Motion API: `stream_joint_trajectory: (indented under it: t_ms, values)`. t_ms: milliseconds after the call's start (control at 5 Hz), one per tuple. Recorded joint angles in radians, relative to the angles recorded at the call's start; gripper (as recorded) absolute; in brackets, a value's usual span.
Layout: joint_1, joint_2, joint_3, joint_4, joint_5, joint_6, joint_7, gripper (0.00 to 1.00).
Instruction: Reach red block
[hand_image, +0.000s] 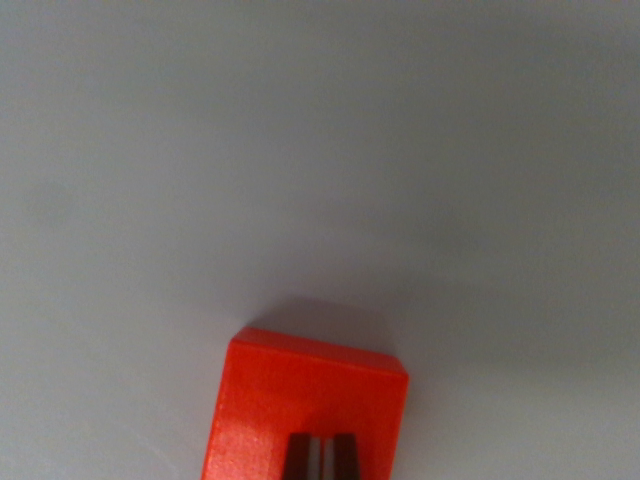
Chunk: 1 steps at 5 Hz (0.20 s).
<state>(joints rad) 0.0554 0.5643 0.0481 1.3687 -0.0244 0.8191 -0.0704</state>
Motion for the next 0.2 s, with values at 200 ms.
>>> stream_joint_trajectory:
  t_ms: [200]
  values:
    - [0.0000, 0.000, 0.000, 0.000, 0.0000, 0.000, 0.000, 0.00]
